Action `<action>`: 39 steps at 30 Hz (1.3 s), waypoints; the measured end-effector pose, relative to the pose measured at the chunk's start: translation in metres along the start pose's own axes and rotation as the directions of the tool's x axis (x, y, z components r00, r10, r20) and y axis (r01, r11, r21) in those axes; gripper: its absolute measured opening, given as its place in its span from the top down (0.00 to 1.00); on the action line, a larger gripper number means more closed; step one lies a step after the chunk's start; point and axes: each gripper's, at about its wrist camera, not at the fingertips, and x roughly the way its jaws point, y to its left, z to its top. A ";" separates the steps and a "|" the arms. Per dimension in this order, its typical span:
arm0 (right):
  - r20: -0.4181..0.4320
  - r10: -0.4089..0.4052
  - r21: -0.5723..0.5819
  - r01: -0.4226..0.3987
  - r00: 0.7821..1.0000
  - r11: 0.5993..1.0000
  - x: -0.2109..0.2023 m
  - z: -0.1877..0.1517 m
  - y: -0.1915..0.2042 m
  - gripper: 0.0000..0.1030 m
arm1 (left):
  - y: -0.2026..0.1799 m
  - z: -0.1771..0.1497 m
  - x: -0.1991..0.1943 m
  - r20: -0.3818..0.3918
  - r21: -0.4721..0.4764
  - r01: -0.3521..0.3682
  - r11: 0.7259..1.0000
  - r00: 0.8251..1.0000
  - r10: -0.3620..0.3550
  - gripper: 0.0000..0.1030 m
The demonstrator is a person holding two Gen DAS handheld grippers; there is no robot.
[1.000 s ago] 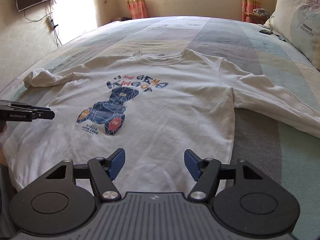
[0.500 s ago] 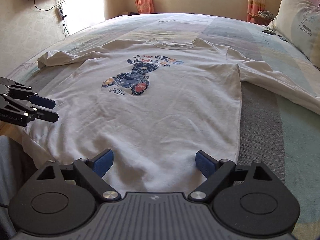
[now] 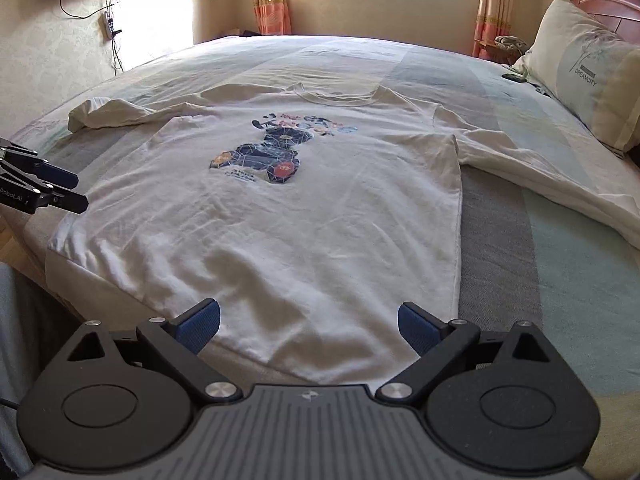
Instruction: Fold clothes
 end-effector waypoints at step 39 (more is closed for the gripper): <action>0.014 -0.169 0.087 0.167 0.985 0.982 0.054 0.140 -0.032 0.00 | 0.093 0.092 0.117 0.112 -0.227 0.120 0.966 0.989 -0.097 0.06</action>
